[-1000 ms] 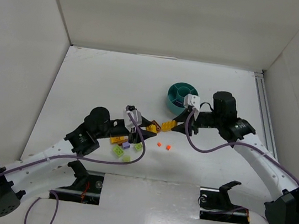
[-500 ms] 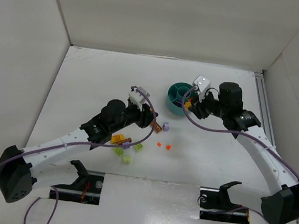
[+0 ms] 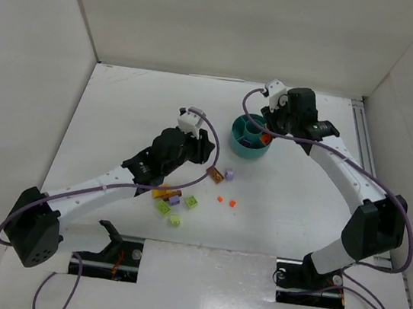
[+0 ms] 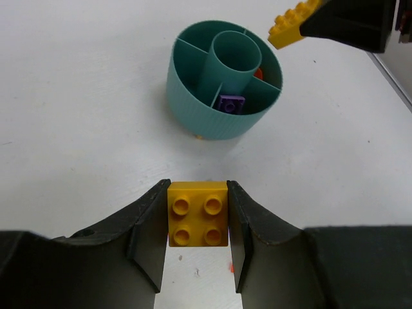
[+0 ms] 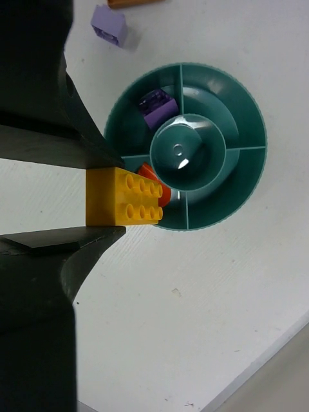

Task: Sort the legos into containers by color

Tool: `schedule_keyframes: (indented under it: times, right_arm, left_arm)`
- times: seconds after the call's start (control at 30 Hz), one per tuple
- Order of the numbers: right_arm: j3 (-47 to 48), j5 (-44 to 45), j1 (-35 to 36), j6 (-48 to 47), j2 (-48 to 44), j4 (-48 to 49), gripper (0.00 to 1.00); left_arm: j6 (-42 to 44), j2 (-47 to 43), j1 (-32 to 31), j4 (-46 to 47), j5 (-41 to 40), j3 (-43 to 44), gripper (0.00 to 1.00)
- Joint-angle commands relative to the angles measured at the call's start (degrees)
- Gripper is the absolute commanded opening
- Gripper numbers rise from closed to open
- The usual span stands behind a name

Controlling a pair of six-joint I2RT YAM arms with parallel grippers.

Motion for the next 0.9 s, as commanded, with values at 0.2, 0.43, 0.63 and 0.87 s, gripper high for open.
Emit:
schedule_keyframes:
  times: [0.2, 0.43, 0.63, 0.87]
  right_arm:
    - [5.08, 4.78, -1.61, 0.54, 2.40, 1.99, 0.00]
    - [9.65, 2.92, -2.13, 0.00, 5.93, -0.39, 0.00]
    - [12.02, 1.16, -2.14, 0.00, 9.00, -1.08, 0.00]
    - [13.08, 1.69, -2.14, -0.52, 11.54, -0.56, 0.00]
  left_arm:
    - [-3.80, 4.83, 7.15, -2.95, 1.96, 8.47, 0.00]
    - [-3.81, 8.53, 12.34, -11.48, 5.40, 16.56, 0.00]
    - [-3.28, 8.53, 14.19, -13.24, 5.40, 17.62, 0.00]
    - [-3.81, 10.46, 17.18, -12.72, 7.86, 18.93, 0.00]
